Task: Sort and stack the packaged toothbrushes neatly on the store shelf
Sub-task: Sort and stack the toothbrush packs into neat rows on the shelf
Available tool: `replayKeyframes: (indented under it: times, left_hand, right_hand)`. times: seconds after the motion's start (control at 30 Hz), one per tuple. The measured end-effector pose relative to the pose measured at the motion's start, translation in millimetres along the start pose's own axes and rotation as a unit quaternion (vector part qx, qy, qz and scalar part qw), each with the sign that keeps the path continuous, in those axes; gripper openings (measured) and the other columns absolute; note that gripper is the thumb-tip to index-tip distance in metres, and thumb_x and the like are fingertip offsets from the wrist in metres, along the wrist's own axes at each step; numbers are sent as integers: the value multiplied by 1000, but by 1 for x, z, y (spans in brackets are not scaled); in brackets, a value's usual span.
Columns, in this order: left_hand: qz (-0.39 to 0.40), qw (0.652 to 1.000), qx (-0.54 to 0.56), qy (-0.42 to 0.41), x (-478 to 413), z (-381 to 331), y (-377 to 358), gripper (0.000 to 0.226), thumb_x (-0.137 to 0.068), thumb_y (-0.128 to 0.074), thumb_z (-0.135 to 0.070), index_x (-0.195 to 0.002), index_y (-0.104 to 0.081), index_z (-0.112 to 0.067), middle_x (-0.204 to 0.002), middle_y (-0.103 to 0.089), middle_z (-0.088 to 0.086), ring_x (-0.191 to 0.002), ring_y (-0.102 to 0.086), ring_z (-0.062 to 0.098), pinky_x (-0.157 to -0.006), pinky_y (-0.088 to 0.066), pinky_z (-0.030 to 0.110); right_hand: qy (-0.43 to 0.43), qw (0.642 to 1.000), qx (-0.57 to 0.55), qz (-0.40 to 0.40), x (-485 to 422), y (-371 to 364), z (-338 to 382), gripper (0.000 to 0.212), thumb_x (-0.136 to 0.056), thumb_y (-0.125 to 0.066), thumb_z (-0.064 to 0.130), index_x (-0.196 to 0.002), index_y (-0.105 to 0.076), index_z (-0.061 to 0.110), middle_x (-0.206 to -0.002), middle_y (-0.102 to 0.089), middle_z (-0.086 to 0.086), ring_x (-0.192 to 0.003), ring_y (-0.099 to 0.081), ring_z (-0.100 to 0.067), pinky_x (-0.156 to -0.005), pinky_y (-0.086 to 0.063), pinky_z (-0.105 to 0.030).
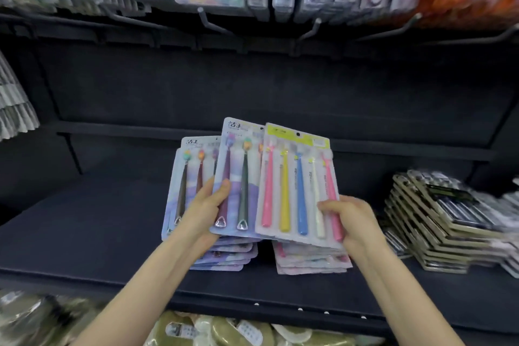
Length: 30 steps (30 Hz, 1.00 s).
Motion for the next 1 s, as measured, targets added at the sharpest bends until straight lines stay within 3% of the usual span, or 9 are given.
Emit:
replayKeyframes:
  times: [0.13, 0.3, 0.4, 0.47, 0.57, 0.63, 0.83, 0.9, 1.0]
  left_hand:
    - [-36, 998, -42, -29, -2, -15, 16, 27, -98, -51, -19, -123, -58, -16, -110, -71, 5, -102, -68, 22, -87, -55, 39]
    - [-74, 992, -64, -78, -1, -40, 44, 20, -98, -50, -16, -114, -63, -14, -96, -74, 3, -84, -72, 17, -61, -56, 26]
    - [-94, 991, -41, -81, -2, -47, 59, 22, -99, -49, -18, -116, -60, -9, -92, -74, 5, -79, -72, 18, -57, -56, 27]
    - [-94, 992, -32, -75, -2, -48, 63, 24, -99, -49, -19, -117, -60, -7, -92, -74, 7, -78, -72, 20, -56, -56, 28]
    - [-105, 990, -31, -85, -1, -47, 64, 24, -98, -52, -18, -117, -59, -7, -91, -73, 6, -76, -72, 18, -56, -55, 27]
    - [-131, 983, -56, -116, -1, -48, 69, 25, -95, -56, -15, -119, -58, -11, -101, -72, 6, -83, -71, 18, -61, -56, 27]
    - [-222, 871, -410, -154, -18, -53, 83, 15, -90, -59, -20, -103, -65, -21, -89, -68, -2, -86, -65, 23, -76, -52, 39]
    - [-227, 832, -486, -140, -27, -50, 89, 24, -88, -60, -17, -110, -67, -12, -100, -67, 12, -95, -62, 31, -82, -49, 44]
    - [-225, 852, -452, -139, -32, -43, 100, 26, -89, -61, -18, -114, -63, -13, -109, -64, 9, -102, -59, 27, -90, -47, 44]
  right_hand:
    - [30, 996, 11, -80, -35, 42, 15, 17, -73, -65, -6, -87, -70, 3, -74, -72, -10, -65, -68, -26, -57, -55, -34]
    - [7, 969, 239, -64, -67, 42, 4, 8, -73, -67, 5, -80, -65, 2, -84, -66, -17, -72, -63, -30, -61, -49, -28]
    - [50, 790, 597, -130, -56, 27, 17, 38, -79, -68, 41, -103, -64, 13, -111, -60, -12, -102, -55, -33, -86, -42, -38]
    - [188, 731, 626, -194, -35, 3, 43, 48, -86, -63, 47, -122, -61, 15, -122, -56, -14, -109, -50, -36, -90, -38, -42]
    - [297, 878, 375, -21, -7, -57, 51, 45, -94, -54, 41, -134, -55, 20, -128, -58, -7, -112, -54, -24, -92, -43, -34]
    - [281, 910, 281, 120, 11, -103, 42, 49, -93, -52, 47, -139, -49, 30, -138, -51, 3, -117, -49, -7, -94, -38, -16]
    - [435, 703, 545, 139, 22, -190, 23, 54, -95, -38, 58, -145, -34, 40, -160, -17, -5, -148, -7, -26, -117, 4, -42]
    - [402, 656, 615, 174, 12, -208, 2, 54, -96, -30, 60, -147, -28, 43, -161, -13, -4, -148, -2, -27, -117, 8, -49]
    - [382, 636, 642, 195, 1, -216, -16, 55, -96, -25, 61, -148, -23, 43, -162, -7, -2, -148, 4, -28, -116, 11, -53]
Point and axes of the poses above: each hand's wrist, its own x-axis away from the middle knuckle, its own y-axis out of the back of the hand, z = x × y, the point moved 7 cm from there along -x, towards the middle knuckle
